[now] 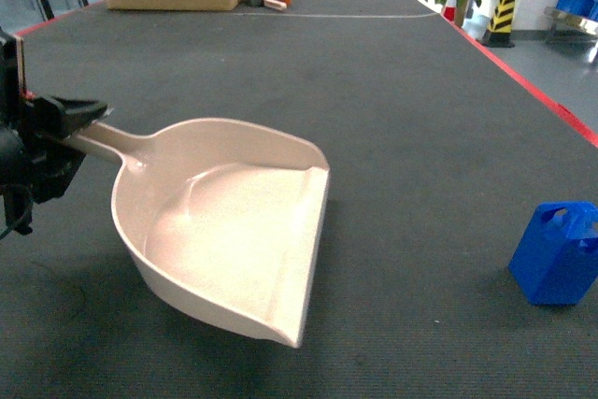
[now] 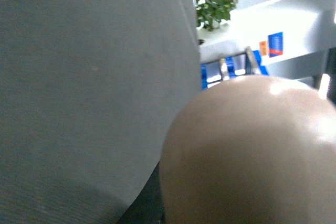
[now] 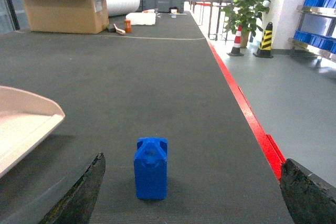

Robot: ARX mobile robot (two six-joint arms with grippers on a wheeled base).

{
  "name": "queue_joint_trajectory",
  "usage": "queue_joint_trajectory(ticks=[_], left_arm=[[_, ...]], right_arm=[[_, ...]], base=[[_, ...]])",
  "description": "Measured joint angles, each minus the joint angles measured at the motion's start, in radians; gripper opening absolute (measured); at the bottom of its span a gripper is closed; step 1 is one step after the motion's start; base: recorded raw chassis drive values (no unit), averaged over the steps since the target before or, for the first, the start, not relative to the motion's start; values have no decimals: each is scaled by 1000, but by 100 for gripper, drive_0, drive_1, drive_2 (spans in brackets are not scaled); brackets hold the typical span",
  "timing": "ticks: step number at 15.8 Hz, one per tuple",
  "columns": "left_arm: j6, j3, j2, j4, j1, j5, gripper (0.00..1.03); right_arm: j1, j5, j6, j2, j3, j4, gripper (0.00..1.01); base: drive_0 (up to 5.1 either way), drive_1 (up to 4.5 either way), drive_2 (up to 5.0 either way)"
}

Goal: Place part in tray to right shelf

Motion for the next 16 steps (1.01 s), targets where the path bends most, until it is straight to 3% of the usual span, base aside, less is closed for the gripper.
queue_joint_trajectory(ticks=[4,8,9,11,12,13,14,15,16], left_arm=[[-126,-30,-89,45,-128,-24,17],[-332,-74,-95,37,-269,-101,17],[-353,-74,-97,38,-281,-102,17],[-354,-72,-107,36,-279,-126,17],[-354,-71,-116,37,-275,-130,17],[-354,-71,-118,38,-271,-135,16],[-354,-70,-119,37,-273,-134,16],[-354,-70,-119,37,-275,-131,16],[-354,-70,-119,36,-275,-131,16]], right_arm=[[0,0,0,0,0,0,98],[0,0,0,0,0,0,98],[0,0,0,0,0,0,98],[0,0,0,0,0,0,98],[8,25,-12,11,11,-52,98],[19,119,-61,140,82,-204,98],[-30,130,-93,304,130,-211,98],[-88,103,-114,441,154,-141,98],[-102,71,-117,554,179,-65,98]], base=[[0,0,0],[0,0,0],[0,0,0],[0,0,0],[0,0,0],[0,0,0],[0,0,0],[0,0,0],[0,0,0]])
